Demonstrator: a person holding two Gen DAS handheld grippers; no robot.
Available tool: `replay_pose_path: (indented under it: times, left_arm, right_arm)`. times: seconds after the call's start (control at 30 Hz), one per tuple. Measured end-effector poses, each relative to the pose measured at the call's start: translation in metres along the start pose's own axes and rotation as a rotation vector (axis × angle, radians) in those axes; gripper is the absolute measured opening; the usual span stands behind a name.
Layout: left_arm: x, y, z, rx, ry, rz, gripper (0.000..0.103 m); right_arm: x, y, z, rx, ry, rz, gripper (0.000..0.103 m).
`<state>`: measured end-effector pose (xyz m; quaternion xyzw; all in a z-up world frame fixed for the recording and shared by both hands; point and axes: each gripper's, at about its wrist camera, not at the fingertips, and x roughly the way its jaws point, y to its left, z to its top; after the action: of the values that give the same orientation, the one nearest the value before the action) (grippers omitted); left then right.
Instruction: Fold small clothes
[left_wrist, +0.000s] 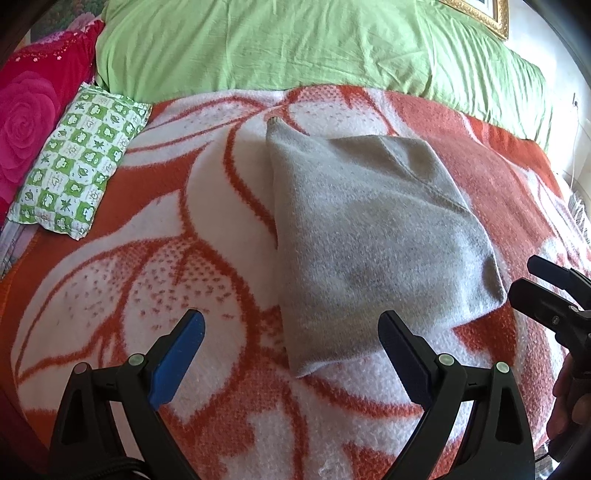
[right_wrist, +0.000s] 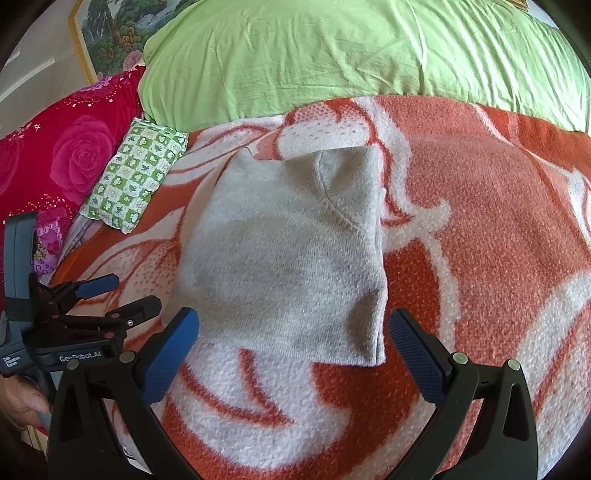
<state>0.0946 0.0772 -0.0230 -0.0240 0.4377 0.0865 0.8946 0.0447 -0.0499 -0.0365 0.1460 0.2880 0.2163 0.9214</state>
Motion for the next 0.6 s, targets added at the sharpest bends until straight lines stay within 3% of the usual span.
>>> replay_pose_path:
  times: [0.6]
  left_arm:
    - [-0.0034,0.0083,-0.0005,-0.035,0.025,0.043,0.094]
  right_arm:
    - [0.0034,-0.0039,0.0001,0.027,0.014,0.023,0.103]
